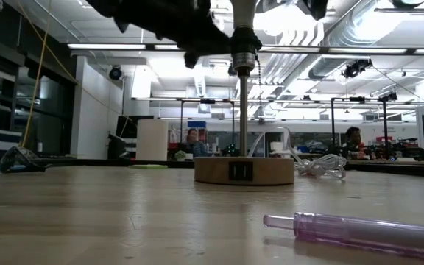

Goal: Screw lightbulb
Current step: Remove the lightbulb from the lamp

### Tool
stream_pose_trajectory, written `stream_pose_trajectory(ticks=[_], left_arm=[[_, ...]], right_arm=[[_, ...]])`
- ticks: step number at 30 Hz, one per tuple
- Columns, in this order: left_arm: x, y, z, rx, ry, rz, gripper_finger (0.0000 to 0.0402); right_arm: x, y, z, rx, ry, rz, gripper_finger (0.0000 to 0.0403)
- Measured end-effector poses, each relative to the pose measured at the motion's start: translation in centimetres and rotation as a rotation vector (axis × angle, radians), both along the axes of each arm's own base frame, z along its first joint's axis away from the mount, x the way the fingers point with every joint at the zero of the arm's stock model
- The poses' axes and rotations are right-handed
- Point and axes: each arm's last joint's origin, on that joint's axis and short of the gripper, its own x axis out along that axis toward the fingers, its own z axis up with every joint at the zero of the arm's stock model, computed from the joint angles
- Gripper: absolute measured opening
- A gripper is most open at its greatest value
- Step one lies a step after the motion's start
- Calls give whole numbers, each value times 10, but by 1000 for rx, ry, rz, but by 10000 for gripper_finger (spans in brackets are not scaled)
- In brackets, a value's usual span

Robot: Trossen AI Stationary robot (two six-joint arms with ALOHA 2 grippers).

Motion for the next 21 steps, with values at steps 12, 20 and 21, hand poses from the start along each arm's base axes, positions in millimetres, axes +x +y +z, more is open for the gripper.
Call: stream_pose_trajectory(ticks=[12,20,21], left_arm=[[2,-22,4,-63,-37,-60,0],[-4,-26,8,-111,-8,-55,0],[-6,-27,9,-116,-2,-56,0]], right_arm=[[8,-12,-6,-74,29,-61,0],[7,-17,-11,-122,92,-70,0],[6,-18,-12,-129,105,-74,0]])
